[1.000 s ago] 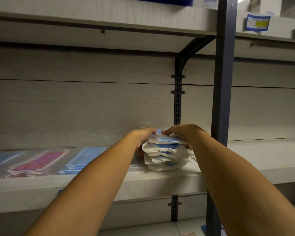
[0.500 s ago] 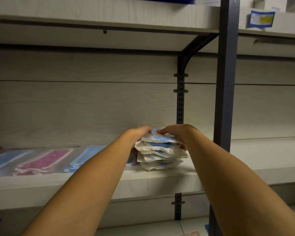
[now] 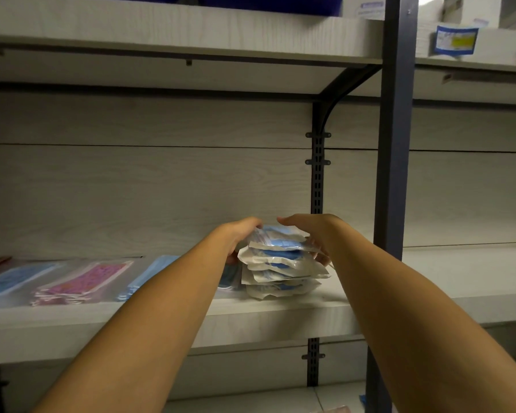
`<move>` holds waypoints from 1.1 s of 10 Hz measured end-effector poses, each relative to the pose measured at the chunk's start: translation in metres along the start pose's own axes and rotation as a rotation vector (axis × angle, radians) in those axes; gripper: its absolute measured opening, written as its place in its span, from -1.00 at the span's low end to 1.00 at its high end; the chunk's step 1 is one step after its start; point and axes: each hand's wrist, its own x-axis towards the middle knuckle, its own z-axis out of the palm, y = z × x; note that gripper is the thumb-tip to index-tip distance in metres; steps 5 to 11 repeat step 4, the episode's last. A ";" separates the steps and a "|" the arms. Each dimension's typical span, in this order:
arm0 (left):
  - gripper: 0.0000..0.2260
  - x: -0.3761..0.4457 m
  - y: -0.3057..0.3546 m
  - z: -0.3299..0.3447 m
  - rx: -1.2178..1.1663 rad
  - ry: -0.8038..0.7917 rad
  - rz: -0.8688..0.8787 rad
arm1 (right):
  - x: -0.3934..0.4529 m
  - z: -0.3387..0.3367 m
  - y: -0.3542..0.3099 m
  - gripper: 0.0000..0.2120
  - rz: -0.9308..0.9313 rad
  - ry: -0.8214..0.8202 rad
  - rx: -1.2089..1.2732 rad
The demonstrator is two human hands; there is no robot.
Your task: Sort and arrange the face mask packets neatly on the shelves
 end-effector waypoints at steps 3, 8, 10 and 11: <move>-0.46 -0.009 -0.005 -0.016 0.177 0.149 0.046 | 0.012 -0.011 -0.001 -0.28 -0.045 0.074 -0.004; -0.47 -0.022 -0.010 -0.027 0.257 0.255 0.105 | 0.011 -0.007 -0.008 -0.41 -0.180 0.173 -0.051; -0.47 -0.022 -0.010 -0.027 0.257 0.255 0.105 | 0.011 -0.007 -0.008 -0.41 -0.180 0.173 -0.051; -0.47 -0.022 -0.010 -0.027 0.257 0.255 0.105 | 0.011 -0.007 -0.008 -0.41 -0.180 0.173 -0.051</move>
